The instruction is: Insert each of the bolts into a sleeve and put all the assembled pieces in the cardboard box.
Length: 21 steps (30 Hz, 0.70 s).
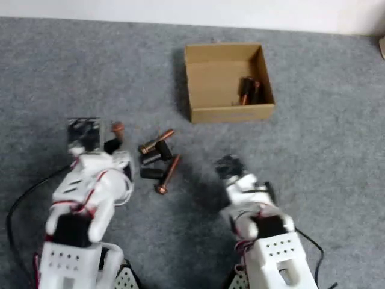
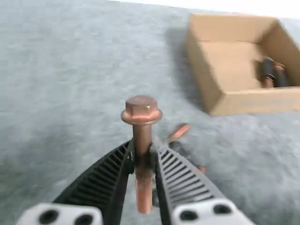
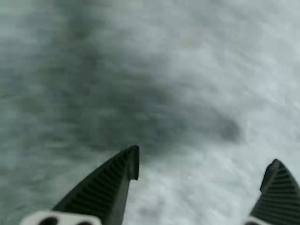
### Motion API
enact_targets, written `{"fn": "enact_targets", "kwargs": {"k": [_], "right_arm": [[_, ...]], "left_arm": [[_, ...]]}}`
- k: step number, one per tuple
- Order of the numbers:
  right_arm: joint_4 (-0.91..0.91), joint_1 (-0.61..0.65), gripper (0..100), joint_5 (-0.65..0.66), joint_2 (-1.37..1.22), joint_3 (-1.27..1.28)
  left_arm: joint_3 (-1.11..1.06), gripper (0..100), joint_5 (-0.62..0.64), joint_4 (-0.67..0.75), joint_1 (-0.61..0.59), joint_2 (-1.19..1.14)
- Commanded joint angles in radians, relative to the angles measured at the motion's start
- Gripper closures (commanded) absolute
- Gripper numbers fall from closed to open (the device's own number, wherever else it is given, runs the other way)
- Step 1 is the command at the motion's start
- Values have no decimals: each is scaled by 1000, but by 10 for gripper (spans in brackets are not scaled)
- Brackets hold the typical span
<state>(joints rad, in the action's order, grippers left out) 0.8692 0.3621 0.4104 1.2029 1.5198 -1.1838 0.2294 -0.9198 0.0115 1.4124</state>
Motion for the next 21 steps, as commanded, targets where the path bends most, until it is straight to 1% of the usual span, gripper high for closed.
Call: {"fn": "enact_targets", "kwargs": {"k": [1,4,5,7,9,14,17,21], "right_arm": [[-24,242,621,-63,2,-93],[-24,369,621,-169,-10,-193],[-24,401,621,-178,-35,-236],[-24,444,621,-181,-128,-334],[-24,472,621,-183,-285,-447],[-25,515,621,-172,-760,-746],[-25,559,621,-66,-1004,-897],[-28,610,621,46,-1219,-1044]], "left_arm": [[4,995,5,-84,-128,101],[4,995,6,-150,-199,142],[4,995,9,-160,-213,154],[7,995,64,-164,-234,170],[7,995,94,-166,-260,177],[10,995,95,-161,-328,180],[10,995,95,-157,-375,180],[12,995,95,-157,-412,180]]}}
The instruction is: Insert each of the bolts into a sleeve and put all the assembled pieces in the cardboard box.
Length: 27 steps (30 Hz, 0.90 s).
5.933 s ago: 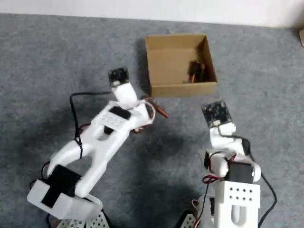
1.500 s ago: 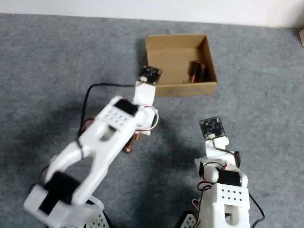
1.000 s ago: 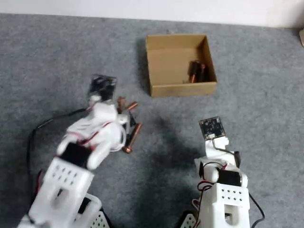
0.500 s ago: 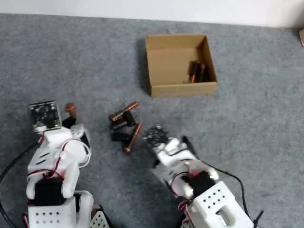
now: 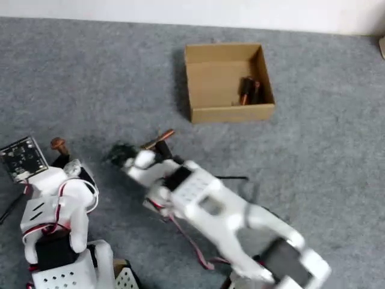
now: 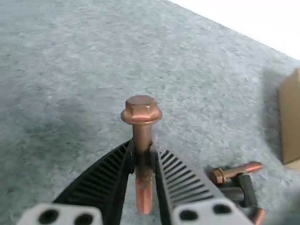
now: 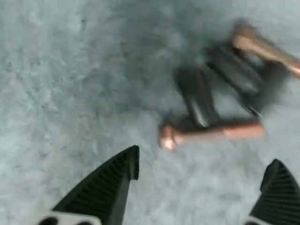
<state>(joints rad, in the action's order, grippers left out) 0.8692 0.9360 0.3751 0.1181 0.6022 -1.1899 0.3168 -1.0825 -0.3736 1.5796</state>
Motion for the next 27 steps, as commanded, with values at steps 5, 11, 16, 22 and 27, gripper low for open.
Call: {"fn": "enact_targets", "kwargs": {"k": [5,11,16,22,27], "right_arm": [[-27,44,621,152,-274,-275],[-30,31,621,198,-392,-357],[-30,-27,621,199,-458,-398],[-30,-47,621,199,-515,-424],[-27,-50,621,196,-555,-424]], "left_arm": [[18,995,8,11,-71,13],[21,995,8,26,-90,13],[18,995,8,28,-88,13],[18,995,8,28,-87,13],[16,995,8,28,-90,13]]}}
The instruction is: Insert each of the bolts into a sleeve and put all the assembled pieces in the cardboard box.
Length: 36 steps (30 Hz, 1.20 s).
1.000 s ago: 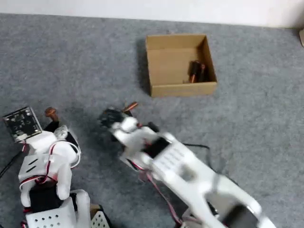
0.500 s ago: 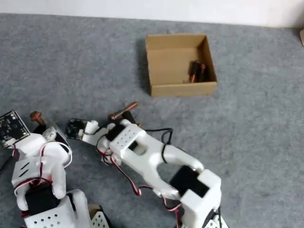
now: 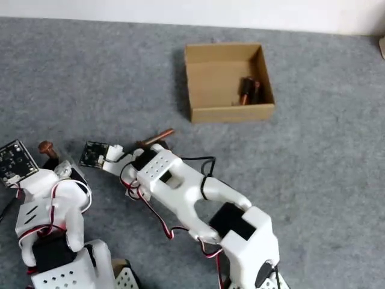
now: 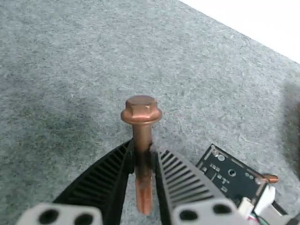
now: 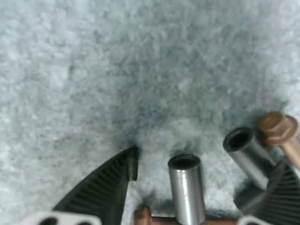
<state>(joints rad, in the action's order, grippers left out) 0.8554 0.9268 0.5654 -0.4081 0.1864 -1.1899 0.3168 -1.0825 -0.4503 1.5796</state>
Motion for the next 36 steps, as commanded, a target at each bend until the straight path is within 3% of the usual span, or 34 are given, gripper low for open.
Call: {"fn": "enact_targets", "kwargs": {"k": [1,7,20,26,36], "right_arm": [[-12,-42,621,6,-30,-8],[12,-71,621,-86,-28,-8],[231,-64,621,-92,-36,-81],[194,-19,630,-94,-36,-76],[189,-16,968,-95,-36,-74]], "left_arm": [[16,995,8,28,-13,13],[15,995,8,28,-13,13],[15,995,8,28,-13,13],[15,995,8,28,-13,13],[15,995,8,26,-13,13]]}}
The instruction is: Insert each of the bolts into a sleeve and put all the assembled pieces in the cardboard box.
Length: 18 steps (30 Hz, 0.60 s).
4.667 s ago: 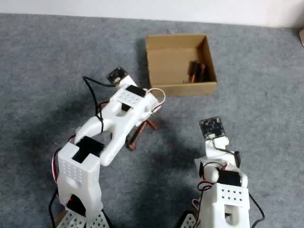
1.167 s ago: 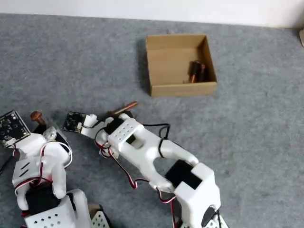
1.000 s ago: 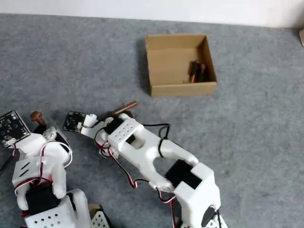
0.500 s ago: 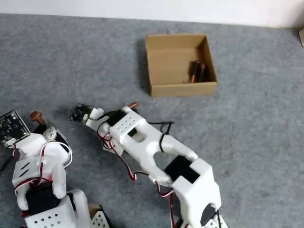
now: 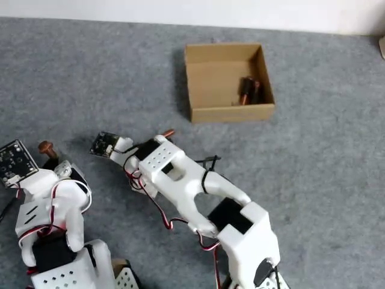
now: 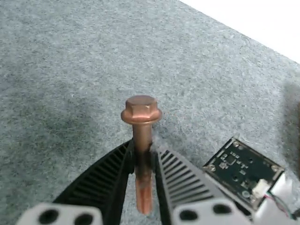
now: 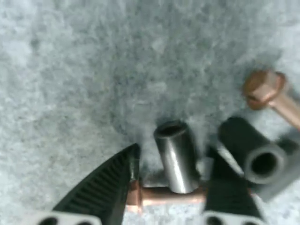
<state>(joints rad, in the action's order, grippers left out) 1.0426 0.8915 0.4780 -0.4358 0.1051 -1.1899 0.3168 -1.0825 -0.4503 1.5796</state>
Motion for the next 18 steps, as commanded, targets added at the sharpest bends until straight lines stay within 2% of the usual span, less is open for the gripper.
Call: {"fn": "enact_targets", "kwargs": {"k": [1,7,10,14,18], "right_arm": [[2,22,995,-8,-8,7],[4,19,993,-58,1,8],[88,8,993,-58,59,-1],[170,5,993,-60,289,-1],[248,-8,993,-58,599,5]], "left_arm": [[15,995,8,26,-13,13],[13,995,8,28,-12,13],[13,995,8,28,-8,13],[30,995,9,34,-7,15],[136,995,12,68,-1,15]]}}
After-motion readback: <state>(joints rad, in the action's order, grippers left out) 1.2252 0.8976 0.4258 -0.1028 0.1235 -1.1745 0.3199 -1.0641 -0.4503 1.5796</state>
